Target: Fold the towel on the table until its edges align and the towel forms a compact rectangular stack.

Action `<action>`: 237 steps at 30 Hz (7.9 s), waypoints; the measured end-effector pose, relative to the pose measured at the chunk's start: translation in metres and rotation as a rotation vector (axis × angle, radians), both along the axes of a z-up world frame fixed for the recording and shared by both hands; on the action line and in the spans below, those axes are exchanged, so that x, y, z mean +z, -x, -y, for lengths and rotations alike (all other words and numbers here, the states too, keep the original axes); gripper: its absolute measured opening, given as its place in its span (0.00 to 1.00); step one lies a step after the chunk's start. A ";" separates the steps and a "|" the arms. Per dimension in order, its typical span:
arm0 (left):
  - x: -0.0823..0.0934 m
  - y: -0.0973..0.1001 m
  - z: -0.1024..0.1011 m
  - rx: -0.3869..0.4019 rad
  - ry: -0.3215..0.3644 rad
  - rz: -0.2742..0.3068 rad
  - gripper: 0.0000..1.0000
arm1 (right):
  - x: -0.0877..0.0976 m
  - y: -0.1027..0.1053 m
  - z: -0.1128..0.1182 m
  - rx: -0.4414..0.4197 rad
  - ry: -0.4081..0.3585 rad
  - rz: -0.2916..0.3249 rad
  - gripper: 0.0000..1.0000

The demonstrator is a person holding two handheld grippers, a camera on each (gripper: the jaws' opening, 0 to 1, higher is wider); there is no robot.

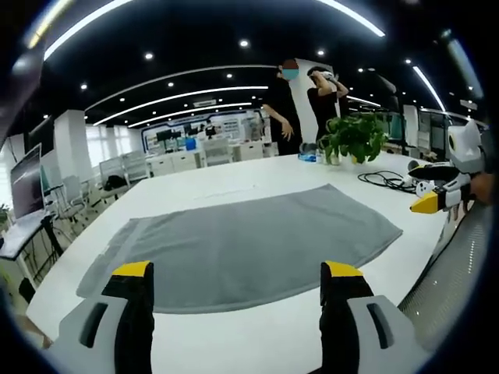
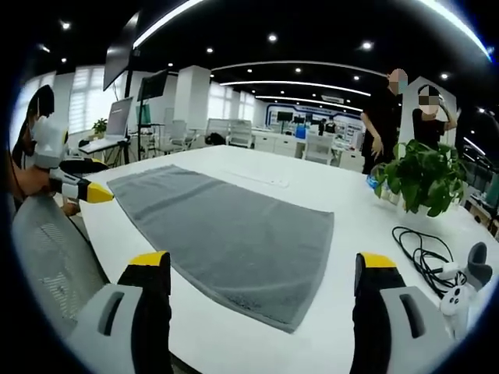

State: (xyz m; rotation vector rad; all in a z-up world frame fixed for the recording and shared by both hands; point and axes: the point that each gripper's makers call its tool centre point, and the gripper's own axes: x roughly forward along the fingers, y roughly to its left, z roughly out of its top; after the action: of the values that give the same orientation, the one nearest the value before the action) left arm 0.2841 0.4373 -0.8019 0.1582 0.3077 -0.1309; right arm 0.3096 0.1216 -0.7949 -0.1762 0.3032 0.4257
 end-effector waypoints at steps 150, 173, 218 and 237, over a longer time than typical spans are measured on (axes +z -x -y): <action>-0.030 -0.060 0.362 -0.946 -0.192 -0.425 0.40 | 0.017 -0.245 0.087 0.179 -0.031 -0.188 0.48; -0.103 -0.044 0.364 -0.981 -0.266 -0.543 0.31 | -0.039 -0.282 0.072 0.161 -0.052 -0.297 0.37; -0.113 -0.051 0.414 -0.903 -0.233 -0.544 0.08 | -0.120 -0.310 0.091 0.121 0.070 -0.375 0.00; -0.091 -0.052 0.431 -0.905 -0.174 -0.533 0.07 | -0.087 -0.305 0.123 0.053 0.008 -0.338 0.00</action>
State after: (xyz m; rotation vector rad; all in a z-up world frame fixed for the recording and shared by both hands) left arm 0.3360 0.0060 -0.8928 0.4305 0.7644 -1.0560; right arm 0.6144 -0.0015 -0.8819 -0.1194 0.6337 0.5071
